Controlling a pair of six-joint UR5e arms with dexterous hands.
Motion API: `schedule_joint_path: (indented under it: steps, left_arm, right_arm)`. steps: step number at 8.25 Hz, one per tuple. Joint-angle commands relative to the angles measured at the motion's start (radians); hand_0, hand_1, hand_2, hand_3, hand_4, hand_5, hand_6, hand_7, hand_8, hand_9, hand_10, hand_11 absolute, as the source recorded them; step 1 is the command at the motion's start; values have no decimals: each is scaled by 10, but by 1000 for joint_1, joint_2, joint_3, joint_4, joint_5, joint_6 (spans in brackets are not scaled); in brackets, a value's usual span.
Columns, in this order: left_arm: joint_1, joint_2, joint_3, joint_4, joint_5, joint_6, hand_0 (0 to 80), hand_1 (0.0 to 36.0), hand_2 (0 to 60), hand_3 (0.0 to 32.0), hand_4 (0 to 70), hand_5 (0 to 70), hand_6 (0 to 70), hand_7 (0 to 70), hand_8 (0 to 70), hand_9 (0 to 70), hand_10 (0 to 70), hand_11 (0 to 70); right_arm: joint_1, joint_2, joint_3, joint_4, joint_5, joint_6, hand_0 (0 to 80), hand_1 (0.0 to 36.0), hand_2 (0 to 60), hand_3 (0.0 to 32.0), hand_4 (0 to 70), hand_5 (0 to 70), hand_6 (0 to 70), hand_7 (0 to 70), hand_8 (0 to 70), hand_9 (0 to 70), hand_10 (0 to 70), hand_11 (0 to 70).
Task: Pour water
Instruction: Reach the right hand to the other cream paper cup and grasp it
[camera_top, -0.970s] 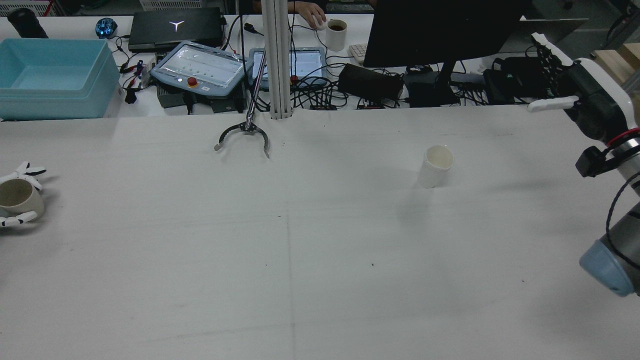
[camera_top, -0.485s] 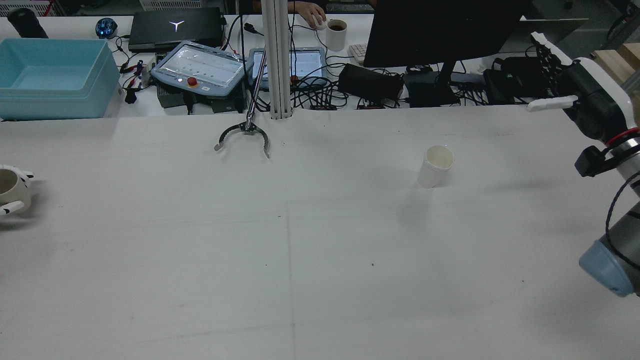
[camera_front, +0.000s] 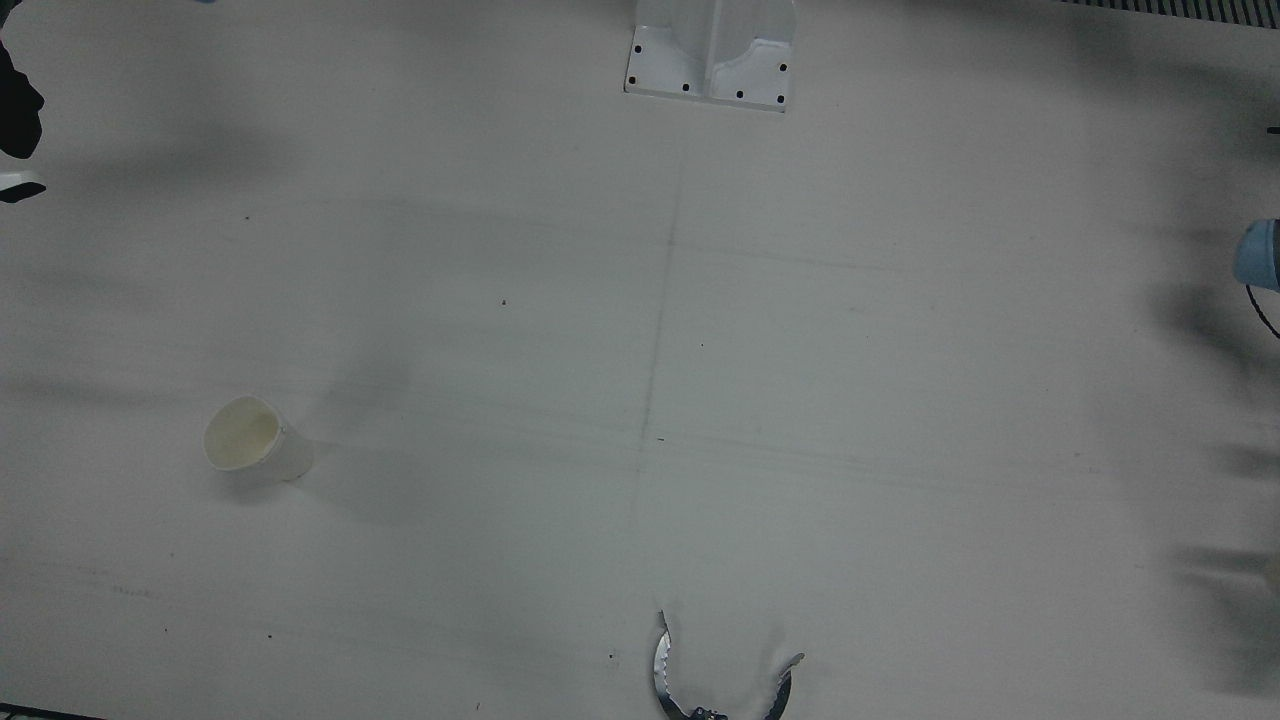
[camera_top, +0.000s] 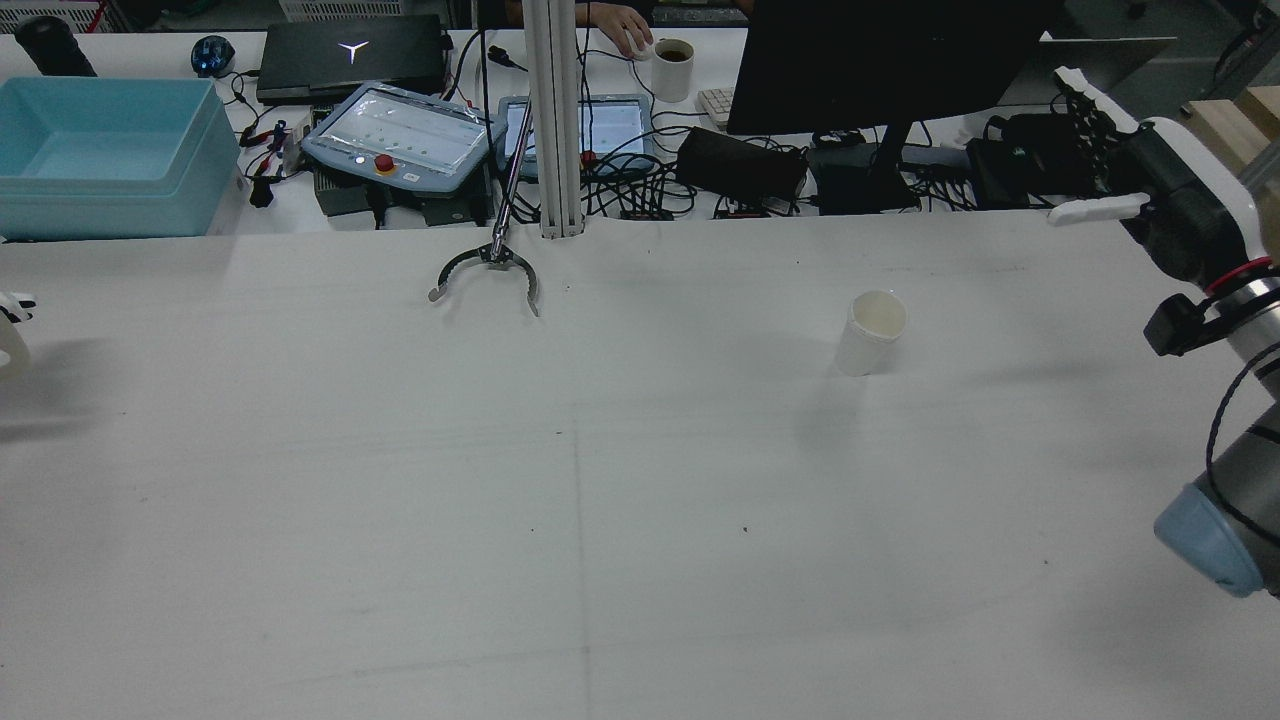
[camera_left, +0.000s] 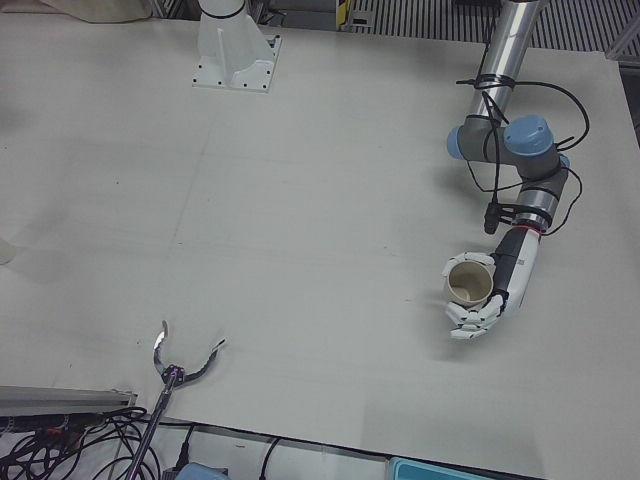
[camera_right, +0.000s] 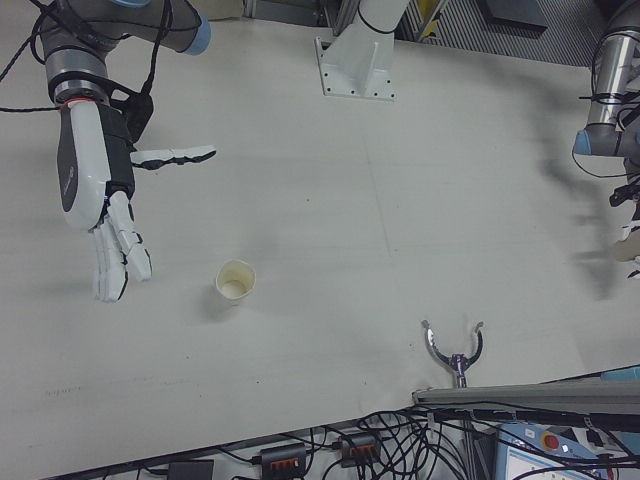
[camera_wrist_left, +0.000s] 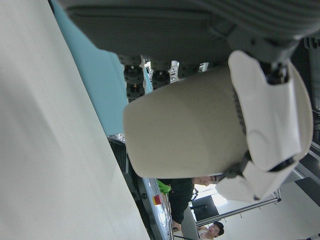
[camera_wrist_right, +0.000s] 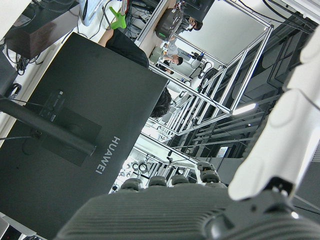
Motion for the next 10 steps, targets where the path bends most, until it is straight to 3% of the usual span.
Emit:
schedule_joint_path:
  steps: [1,4,6,8,10]
  left_arm:
    - [-5,19,-35,18,1,-84,472,360,600,0,431,700,331,440,185,272,153,237]
    - [-6,83,-74,-3,1,-89,477,360,600,0,422,700,327,431,182,266,148,231]
    - [-3,96,-74,-12,1,-89,480,360,600,0,415,700,324,430,180,263,145,227]
    - [-3,96,-72,-12,1,-89,481,360,600,0,414,700,324,427,180,262,145,227]
    - [-2,96,-65,-11,1,-87,482,360,600,0,408,700,322,425,178,260,144,226]
  right_arm:
    - [-149,5,-60,14,85,4,459,103,4,0,7,70,8,5,0,0,0,0]
    - [-277,31,-302,222,190,39,460,109,2,0,0,26,0,0,0,0,0,0]
    - [-280,40,-355,225,207,81,468,122,5,0,0,36,0,0,0,0,0,0]
    - [-292,133,-500,248,213,81,468,123,0,0,0,29,0,0,0,0,0,0]
    - [-333,182,-560,278,245,78,467,124,7,0,0,22,0,0,0,0,0,6]
